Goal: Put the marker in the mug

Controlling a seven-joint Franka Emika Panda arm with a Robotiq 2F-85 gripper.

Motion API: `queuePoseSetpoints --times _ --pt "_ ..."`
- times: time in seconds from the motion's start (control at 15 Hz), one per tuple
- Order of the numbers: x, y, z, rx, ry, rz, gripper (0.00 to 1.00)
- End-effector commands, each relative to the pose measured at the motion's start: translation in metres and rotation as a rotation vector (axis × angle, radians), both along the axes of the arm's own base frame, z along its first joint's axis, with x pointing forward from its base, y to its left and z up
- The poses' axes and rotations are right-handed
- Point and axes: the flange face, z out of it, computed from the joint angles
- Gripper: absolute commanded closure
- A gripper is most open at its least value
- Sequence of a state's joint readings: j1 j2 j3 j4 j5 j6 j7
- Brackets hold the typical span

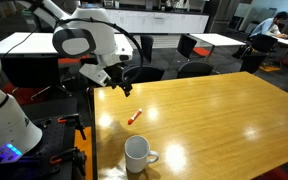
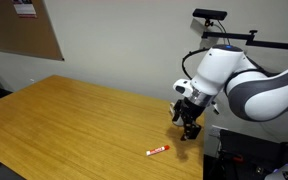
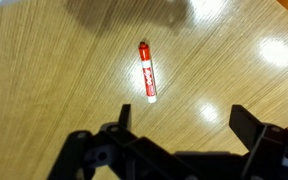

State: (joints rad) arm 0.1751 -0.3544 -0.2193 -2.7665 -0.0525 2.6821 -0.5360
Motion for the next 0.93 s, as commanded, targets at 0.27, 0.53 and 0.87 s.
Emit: queuePoseSetpoints --times 0.27,0.53,0.87 --pt "0.030 0.005 -0.049 -0.015 0.099 0.074 0.00" --pt "0.044 0.009 -0.069 -0.025 0.140 0.095 0.00" --pt "0.045 0.016 -0.080 -0.043 0.173 0.090 0.00"
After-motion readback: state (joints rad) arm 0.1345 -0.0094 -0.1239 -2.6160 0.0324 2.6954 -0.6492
